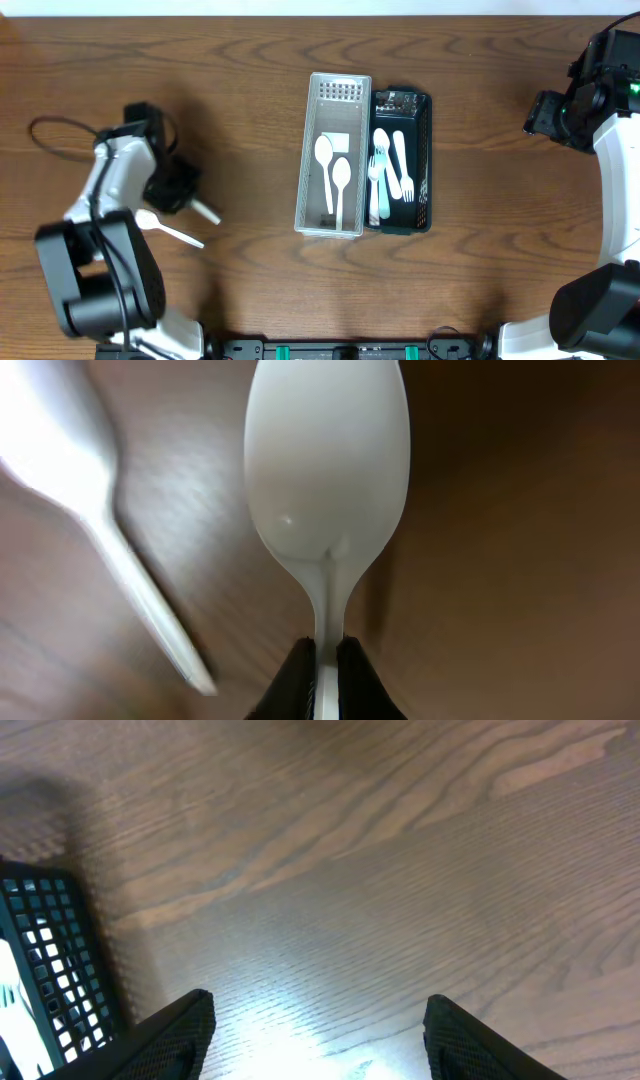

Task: Pack container
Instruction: 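Grasp the third spoon with the left gripper, then place the third spoon into the clear tray with the left gripper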

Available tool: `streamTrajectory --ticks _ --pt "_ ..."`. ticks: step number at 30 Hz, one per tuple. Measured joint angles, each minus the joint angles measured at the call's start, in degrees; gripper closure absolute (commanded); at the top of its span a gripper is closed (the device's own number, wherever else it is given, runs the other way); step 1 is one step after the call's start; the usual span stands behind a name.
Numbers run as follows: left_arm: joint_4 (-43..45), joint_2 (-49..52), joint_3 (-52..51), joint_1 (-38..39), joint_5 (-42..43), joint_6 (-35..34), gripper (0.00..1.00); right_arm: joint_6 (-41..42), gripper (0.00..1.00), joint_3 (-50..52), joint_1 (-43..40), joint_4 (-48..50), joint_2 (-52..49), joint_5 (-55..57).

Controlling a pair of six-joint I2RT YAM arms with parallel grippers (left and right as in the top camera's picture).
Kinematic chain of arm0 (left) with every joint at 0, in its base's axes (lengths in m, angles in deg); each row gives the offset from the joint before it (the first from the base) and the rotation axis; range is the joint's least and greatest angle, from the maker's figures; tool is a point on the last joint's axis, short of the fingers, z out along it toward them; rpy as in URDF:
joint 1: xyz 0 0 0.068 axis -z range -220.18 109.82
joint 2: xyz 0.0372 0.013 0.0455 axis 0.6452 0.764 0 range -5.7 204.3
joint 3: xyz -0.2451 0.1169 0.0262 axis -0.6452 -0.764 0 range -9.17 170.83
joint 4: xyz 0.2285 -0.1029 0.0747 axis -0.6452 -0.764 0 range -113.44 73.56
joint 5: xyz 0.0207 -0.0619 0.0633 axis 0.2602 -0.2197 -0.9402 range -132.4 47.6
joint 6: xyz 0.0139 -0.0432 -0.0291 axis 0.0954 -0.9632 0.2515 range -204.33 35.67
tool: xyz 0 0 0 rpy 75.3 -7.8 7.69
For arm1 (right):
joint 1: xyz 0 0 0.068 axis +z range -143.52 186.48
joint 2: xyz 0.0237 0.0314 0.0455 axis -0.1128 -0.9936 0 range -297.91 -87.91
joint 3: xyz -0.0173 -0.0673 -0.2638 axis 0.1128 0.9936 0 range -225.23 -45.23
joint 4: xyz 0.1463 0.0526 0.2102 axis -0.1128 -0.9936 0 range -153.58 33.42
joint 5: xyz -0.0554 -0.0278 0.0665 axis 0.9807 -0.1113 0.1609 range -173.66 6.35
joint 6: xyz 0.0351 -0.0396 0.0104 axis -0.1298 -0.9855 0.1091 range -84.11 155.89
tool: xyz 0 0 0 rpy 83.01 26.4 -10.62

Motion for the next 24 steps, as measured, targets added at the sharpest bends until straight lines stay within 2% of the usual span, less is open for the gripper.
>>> streamTrajectory --ticks 8,14,20,24 --pt "3.4 -13.5 7.5 23.6 -4.4 7.1 0.94 0.0 0.3 0.0 0.0 -0.1 0.0 0.0" --pt "9.2 -12.8 7.8 38.8 -5.6 14.0 0.94 0.0 0.3 0.0 0.0 -0.4 0.0 0.0" --pt "12.7 -6.3 7.8 44.9 -5.8 16.3 0.93 0.0 0.3 0.0 0.0 -0.5 0.0 0.0" --pt "12.5 0.9 7.8 44.7 -5.6 17.1 0.78 0.0 0.3 0.0 0.0 -0.5 0.0 0.0"
